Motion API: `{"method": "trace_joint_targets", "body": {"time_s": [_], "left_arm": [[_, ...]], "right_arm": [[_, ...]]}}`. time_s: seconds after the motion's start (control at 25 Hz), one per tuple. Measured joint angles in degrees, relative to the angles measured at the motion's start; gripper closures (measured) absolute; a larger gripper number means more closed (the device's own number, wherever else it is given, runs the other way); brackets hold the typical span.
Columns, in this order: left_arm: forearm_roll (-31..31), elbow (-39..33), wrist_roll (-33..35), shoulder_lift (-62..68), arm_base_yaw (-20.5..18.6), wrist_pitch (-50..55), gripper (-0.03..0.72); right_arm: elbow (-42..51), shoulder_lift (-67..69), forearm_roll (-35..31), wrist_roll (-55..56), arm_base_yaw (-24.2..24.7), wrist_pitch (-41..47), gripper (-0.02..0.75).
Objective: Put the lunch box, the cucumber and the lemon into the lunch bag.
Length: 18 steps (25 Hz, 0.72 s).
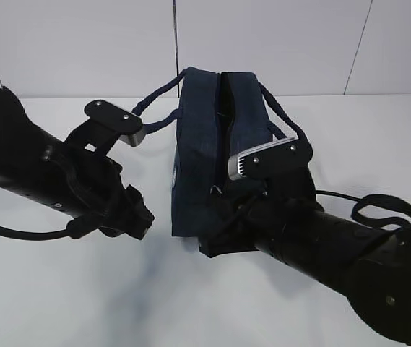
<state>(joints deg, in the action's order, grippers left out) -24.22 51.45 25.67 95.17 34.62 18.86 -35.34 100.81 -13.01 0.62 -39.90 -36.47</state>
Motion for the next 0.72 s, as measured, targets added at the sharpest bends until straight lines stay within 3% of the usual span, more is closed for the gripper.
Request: {"method": "trace_joint_targets", "body": {"time_s": [0.48, 0.72], "left_arm": [[-0.09, 0.0, 1.19, 2.0, 1.08, -8.22, 0.438], [0.63, 0.0, 1.28, 3.61, 4.71, -11.3, 0.44]], "right_arm": [[0.1, -3.03, -5.09, -6.52, 0.0, 0.85, 0.738], [0.1, -3.12, -5.09, -5.17, 0.0, 0.85, 0.738]]}}
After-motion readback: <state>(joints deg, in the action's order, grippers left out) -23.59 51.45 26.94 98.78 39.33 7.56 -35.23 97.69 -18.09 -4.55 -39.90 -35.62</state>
